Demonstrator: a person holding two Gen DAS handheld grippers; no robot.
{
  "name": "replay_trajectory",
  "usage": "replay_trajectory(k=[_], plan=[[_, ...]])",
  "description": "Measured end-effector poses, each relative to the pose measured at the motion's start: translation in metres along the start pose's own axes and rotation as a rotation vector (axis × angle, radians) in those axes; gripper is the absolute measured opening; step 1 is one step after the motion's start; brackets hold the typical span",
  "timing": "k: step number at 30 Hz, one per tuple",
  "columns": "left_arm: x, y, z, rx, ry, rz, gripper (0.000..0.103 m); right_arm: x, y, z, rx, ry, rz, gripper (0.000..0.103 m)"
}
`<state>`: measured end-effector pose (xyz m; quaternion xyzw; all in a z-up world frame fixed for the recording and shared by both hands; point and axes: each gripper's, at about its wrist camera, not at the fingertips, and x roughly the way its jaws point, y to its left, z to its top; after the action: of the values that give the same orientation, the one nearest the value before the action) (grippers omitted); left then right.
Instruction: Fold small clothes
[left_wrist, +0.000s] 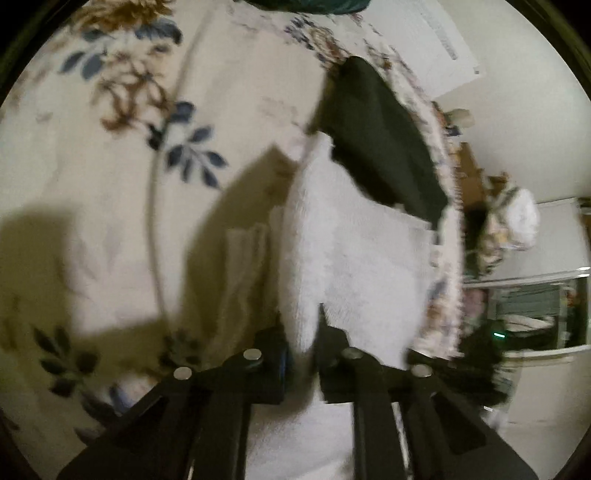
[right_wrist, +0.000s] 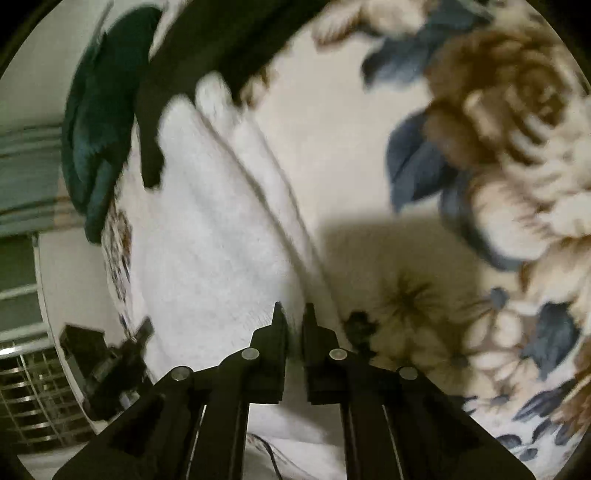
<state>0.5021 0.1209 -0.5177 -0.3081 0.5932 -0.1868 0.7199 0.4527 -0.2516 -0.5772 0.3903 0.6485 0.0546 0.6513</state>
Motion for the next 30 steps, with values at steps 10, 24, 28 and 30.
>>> replay_trajectory(k=[10,24,28,30], plan=[[0.017,0.048,0.003,-0.092,0.046,-0.086,0.067,0.026,-0.014,0.019,-0.032,0.154,0.190,0.087],[0.033,0.036,0.013,-0.074,0.030,-0.209,0.036,0.075,0.007,0.030,-0.064,0.263,0.286,0.064],[0.021,0.016,0.015,-0.040,-0.026,-0.157,0.031,0.076,0.014,0.029,-0.042,0.227,0.284,0.038],[0.015,0.003,0.013,0.000,-0.039,-0.128,0.030,0.065,0.020,0.025,-0.058,0.188,0.263,0.034]])
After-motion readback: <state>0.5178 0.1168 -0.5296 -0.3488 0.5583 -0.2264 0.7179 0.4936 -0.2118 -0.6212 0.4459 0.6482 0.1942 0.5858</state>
